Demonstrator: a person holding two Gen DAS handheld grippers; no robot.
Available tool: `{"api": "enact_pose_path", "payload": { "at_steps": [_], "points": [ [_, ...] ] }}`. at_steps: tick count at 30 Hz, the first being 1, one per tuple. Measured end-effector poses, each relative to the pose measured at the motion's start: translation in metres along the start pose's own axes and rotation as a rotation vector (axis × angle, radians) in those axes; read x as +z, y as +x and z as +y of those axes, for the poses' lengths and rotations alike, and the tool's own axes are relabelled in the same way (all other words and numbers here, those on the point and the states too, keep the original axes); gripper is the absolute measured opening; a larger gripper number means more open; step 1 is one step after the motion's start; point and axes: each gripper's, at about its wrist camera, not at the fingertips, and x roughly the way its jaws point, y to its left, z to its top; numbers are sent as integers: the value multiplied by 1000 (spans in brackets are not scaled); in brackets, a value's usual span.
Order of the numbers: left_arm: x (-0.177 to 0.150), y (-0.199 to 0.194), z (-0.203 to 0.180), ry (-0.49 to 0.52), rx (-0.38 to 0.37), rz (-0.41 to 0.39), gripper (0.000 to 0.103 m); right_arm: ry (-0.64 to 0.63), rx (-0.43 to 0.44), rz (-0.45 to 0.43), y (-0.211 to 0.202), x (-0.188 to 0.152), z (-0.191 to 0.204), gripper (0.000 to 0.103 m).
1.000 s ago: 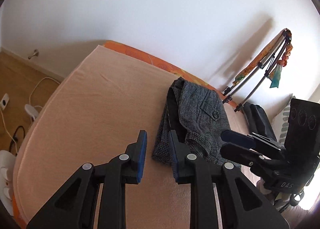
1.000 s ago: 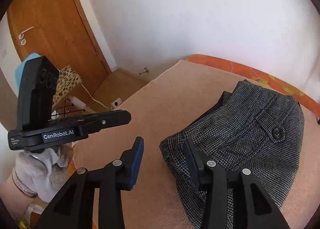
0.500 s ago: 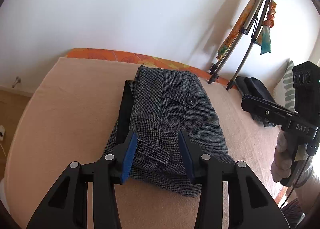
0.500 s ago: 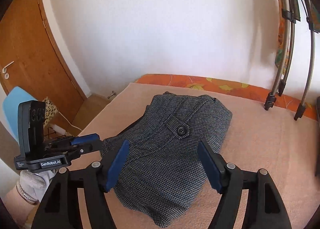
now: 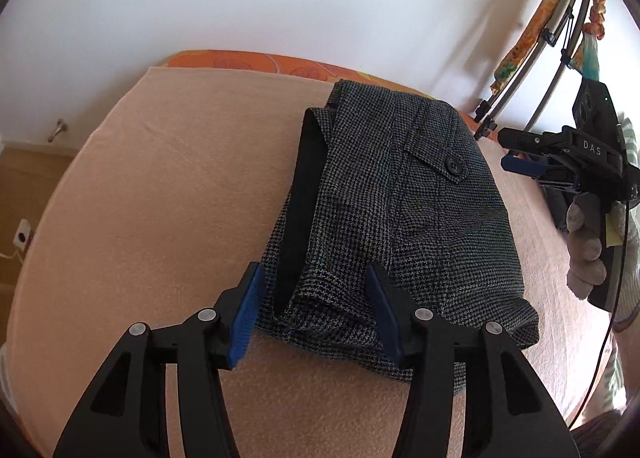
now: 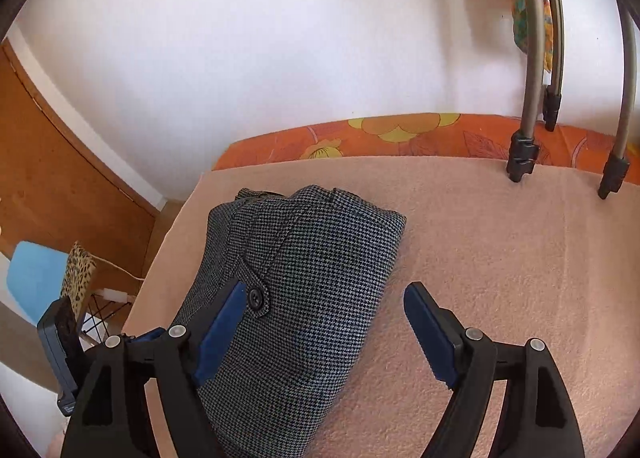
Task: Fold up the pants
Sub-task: 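Grasp the folded shorts with the left gripper while the right gripper grasps too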
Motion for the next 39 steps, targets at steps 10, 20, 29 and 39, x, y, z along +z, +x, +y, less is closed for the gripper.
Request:
{"api": "enact_pose_path", "payload": {
  "at_steps": [10,20,29,39],
  "points": [
    [0,14,24,-196,-57,115,71,120,123,61,42,4,-27,83],
    [-10,15,29,-257,-104,40,65,148,193,40,58,2,-25,86],
    [-6,16,25,-287,-95,-11,33,170,189,31,59,0,-25,52],
    [1,14,11,-192,-18,0,41,115,177,58,61,2,-21,50]
  ]
}}
